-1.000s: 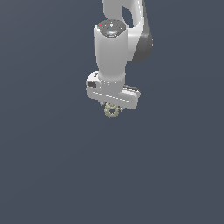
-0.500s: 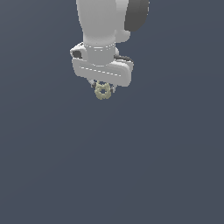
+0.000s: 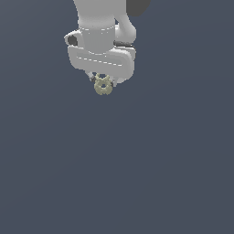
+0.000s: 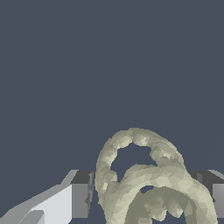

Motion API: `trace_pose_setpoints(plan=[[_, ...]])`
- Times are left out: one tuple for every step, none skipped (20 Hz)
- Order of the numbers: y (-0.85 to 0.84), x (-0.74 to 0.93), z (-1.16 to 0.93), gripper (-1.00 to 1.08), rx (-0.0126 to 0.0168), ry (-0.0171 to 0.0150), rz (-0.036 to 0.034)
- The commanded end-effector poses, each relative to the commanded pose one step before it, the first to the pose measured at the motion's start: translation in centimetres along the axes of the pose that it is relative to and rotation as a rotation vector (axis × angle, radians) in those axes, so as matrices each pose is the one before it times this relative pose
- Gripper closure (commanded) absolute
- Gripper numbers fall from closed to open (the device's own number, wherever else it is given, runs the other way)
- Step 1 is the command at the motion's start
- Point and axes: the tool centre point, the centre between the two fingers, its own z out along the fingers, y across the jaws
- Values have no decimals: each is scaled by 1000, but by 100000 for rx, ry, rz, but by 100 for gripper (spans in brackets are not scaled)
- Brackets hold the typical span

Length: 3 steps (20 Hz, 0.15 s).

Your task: Pick up the object and move it to a goal position.

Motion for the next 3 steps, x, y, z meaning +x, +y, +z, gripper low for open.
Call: trace_pose_setpoints(plan=[[17,32,-54,108,-55,-121,-57],[-38,34,75,108,0,0,0],[-15,11,30,108,0,0,0]])
